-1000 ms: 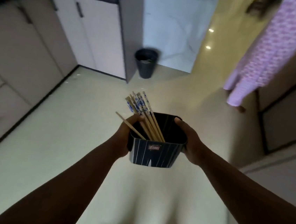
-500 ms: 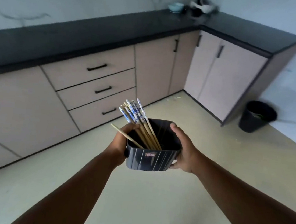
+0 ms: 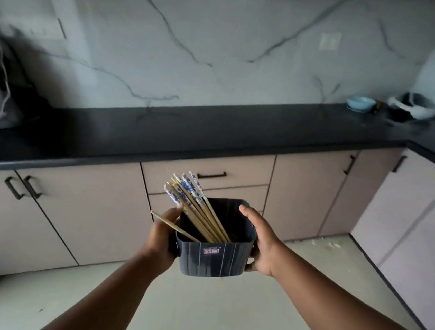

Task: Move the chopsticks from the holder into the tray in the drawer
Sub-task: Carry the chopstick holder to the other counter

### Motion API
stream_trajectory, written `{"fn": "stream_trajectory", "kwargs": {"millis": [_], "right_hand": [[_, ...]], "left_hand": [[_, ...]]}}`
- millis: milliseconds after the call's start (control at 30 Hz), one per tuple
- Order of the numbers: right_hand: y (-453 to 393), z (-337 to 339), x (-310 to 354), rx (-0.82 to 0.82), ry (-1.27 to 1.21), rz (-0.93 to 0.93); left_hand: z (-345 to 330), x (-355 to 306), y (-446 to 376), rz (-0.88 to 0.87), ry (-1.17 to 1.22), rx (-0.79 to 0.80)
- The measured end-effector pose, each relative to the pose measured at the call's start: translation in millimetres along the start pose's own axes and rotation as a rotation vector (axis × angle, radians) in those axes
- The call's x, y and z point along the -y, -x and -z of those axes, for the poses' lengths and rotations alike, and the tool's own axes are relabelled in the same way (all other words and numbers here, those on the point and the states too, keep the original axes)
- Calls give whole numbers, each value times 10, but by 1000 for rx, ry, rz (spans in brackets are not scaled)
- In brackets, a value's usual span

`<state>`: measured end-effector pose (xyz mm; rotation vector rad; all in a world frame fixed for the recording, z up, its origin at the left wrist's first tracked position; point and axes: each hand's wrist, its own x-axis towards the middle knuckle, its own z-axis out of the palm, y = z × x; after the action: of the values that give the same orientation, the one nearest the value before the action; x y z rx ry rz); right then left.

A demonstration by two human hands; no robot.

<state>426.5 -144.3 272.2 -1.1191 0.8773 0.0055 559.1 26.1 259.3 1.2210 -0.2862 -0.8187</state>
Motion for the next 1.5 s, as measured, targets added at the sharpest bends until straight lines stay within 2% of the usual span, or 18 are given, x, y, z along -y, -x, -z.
{"fn": "stream_trajectory", "kwargs": {"millis": [200, 300, 500, 600, 767, 933, 1100, 1500], "right_hand": [[-682, -97, 1102, 63, 59, 52], [-1077, -262, 1532, 91, 108, 87], [-1958, -637, 2176, 83, 87, 144], [-2360, -766, 2493, 47, 45, 127], [-2917, -907, 2887, 41, 23, 199], [-3430, -899, 3108, 24, -36, 260], [-4007, -828, 3301, 54, -95, 318], [-5149, -688, 3767, 140, -87, 251]], "left_hand": [[32, -373, -783, -151, 155, -117], [130, -561, -1188, -237, 119, -154], [349, -1008, -2215, -300, -1, -76], [452, -1237, -2737, -267, -37, -47], [583, -1522, -3607, -148, -4, -173], [545, -1497, -4282, -114, 87, -235], [525, -1469, -4866, -74, 115, -325], [610, -1609, -5861, -60, 37, -552]]}}
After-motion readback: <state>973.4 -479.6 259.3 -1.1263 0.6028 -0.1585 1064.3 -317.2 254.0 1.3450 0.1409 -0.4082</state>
